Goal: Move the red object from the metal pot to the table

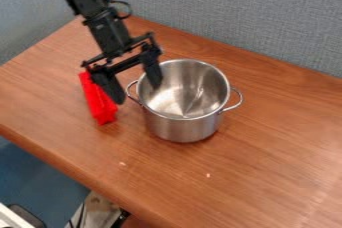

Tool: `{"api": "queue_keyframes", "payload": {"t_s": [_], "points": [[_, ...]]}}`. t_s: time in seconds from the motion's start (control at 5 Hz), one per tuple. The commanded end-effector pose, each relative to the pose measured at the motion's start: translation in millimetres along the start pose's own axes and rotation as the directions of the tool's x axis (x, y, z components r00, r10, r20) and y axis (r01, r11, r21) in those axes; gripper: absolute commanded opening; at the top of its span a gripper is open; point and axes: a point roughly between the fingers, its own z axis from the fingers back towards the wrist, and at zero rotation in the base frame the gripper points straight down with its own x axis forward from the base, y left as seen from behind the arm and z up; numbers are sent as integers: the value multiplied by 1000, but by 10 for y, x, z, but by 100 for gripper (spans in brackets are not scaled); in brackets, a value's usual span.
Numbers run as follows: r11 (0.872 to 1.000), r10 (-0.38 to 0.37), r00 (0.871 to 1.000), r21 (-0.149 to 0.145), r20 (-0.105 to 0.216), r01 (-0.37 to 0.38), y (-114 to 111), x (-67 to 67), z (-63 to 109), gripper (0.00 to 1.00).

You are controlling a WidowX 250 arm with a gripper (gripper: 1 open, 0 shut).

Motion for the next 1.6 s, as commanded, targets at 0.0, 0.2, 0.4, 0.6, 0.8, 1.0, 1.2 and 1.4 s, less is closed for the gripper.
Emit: {"api": "queue_keyframes", "payload": {"t_s": [0.0,0.2,0.4,0.6,0.8,1.0,1.2,1.4], "points": [[999,-51,997,-6,59,52,-356,14,90,100],[998,-70,997,-4,45,70,-619,15,-29,100],[999,-23,997,-21,70,24,-864,-108,-311,100],[997,66,991,-50,117,-61,-960,-187,-580,100],[993,117,980,-33,164,-113,-834,-148,-792,0],[986,164,965,-21,203,-163,-709,-118,-995,0],[977,210,947,-85,244,-194,-663,-57,-651,0],[962,262,925,-148,273,-229,-569,-9,-339,0]]}}
